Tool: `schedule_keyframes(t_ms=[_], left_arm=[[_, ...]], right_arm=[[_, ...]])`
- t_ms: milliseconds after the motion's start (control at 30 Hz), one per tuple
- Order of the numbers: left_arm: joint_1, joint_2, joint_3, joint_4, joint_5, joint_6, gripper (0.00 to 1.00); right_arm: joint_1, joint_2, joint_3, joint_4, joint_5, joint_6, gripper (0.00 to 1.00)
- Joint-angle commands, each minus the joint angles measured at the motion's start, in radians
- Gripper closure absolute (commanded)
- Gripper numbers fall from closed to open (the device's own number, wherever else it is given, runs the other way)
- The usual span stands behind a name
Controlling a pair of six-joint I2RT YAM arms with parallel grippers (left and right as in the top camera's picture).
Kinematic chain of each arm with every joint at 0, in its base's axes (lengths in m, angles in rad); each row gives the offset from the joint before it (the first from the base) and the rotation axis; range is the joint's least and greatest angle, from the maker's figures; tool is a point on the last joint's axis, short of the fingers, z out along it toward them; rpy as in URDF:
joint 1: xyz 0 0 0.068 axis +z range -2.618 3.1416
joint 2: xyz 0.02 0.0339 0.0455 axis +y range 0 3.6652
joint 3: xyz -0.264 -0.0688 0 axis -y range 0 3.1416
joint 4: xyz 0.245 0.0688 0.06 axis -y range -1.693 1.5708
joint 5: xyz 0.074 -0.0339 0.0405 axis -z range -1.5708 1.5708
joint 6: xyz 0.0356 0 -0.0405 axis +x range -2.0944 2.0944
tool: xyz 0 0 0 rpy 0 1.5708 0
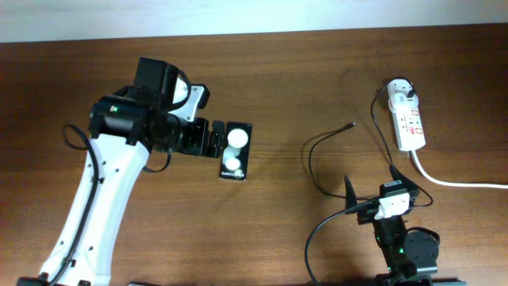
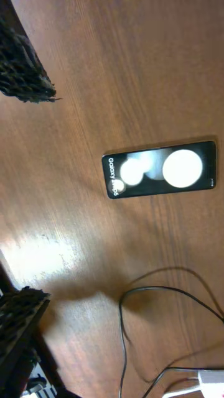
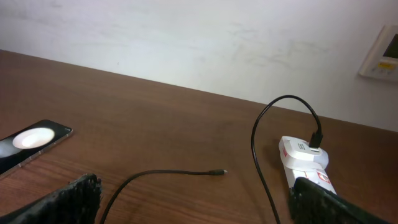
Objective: Plug charger to phone and switch on socket
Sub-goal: 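Move the left gripper over the black phone and grasp it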
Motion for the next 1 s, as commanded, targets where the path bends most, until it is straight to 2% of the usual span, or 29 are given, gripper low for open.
schedule_keyframes(t_ms=[0, 133, 233, 333, 400, 433, 767, 967], left_arm=[[-0.002, 0.005, 0.008, -0.013, 0.041, -0.01, 0.01], [-0.009, 0.005, 0.008, -0.02, 0.041, -0.01, 0.01], [-0.069, 0.006, 0.008, 0.016, 0.038, -0.01, 0.01], [-0.152, 0.022, 0.008, 0.046, -0.117, -0.011, 0.01], [-0.168, 0.053, 0.008, 0.07, -0.129, -0.077, 0.01], [-0.17, 0.076, 0.008, 0.086, -0.13, -0.109, 0.01], [-0.17, 0.378, 0.008, 0.227, -0.136, -0.11, 0.01], [-0.17, 0.54, 0.008, 0.31, -0.2, -0.111, 0.01]], right_arm=[[0.005, -0.006, -0.005, -0.005, 0.001, -0.007, 0.01], [0.005, -0.006, -0.005, -0.005, 0.001, -0.007, 0.01], [0.005, -0.006, -0.005, -0.005, 0.002, -0.007, 0.01], [0.005, -0.006, -0.005, -0.005, 0.001, -0.007, 0.01], [0.005, -0.006, -0.005, -0.005, 0.001, -0.007, 0.01], [0.005, -0.006, -0.005, -0.005, 0.001, -0.007, 0.01], [0.005, -0.006, -0.005, -0.005, 0.001, -0.007, 0.01], [0.005, -0.006, -0.005, -0.005, 0.001, -0.007, 0.01]])
